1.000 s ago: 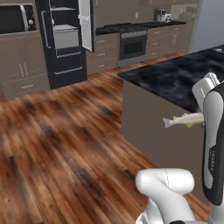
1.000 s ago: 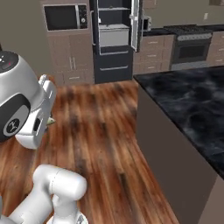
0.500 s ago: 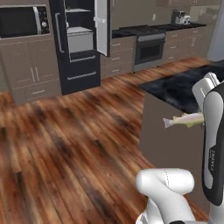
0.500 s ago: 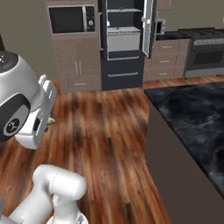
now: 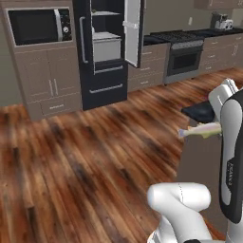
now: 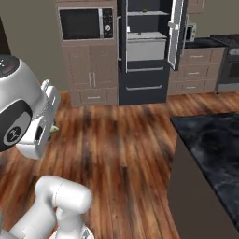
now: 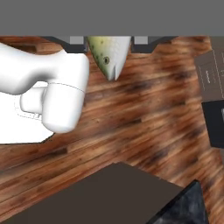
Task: Transport the fish and onion to the fridge. Place the fish on the rack containing meat and place the onion on the rack containing the vegetable, ensuring meats and vegetables are on different racks.
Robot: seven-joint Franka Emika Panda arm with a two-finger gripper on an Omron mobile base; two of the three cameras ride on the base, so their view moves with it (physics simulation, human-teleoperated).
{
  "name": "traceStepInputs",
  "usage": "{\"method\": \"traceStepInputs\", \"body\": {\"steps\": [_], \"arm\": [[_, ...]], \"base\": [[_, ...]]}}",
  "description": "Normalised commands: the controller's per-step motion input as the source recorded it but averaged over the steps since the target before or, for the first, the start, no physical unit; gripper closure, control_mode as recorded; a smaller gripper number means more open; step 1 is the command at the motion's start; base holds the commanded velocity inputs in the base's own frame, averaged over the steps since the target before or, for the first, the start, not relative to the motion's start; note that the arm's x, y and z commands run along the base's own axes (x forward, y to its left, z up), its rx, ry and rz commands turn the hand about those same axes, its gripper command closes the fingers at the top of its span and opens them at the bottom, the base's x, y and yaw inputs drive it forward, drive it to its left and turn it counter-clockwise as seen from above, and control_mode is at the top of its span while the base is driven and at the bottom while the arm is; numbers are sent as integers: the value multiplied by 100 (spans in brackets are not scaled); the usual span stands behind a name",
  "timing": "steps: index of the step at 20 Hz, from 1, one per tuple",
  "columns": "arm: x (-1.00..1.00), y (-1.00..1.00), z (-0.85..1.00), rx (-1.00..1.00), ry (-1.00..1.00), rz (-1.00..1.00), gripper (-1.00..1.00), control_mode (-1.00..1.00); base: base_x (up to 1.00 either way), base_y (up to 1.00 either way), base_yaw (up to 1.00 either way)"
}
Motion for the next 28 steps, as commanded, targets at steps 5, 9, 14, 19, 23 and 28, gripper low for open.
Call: {"method": "traceStepInputs", "body": {"steps": [5, 9, 14, 19, 23, 28], "arm": [[0, 0, 0, 0, 0, 0, 100, 100], [0, 0, 0, 0, 0, 0, 100, 100], [0, 0, 0, 0, 0, 0, 100, 100], [0, 0, 0, 0, 0, 0, 100, 100], [0, 0, 0, 0, 0, 0, 100, 100], [0, 0, 0, 0, 0, 0, 100, 100]], "base": [[100, 0, 18], [100, -21, 21], [100, -65, 25], [100, -62, 25], [100, -15, 20], [100, -9, 15]]}}
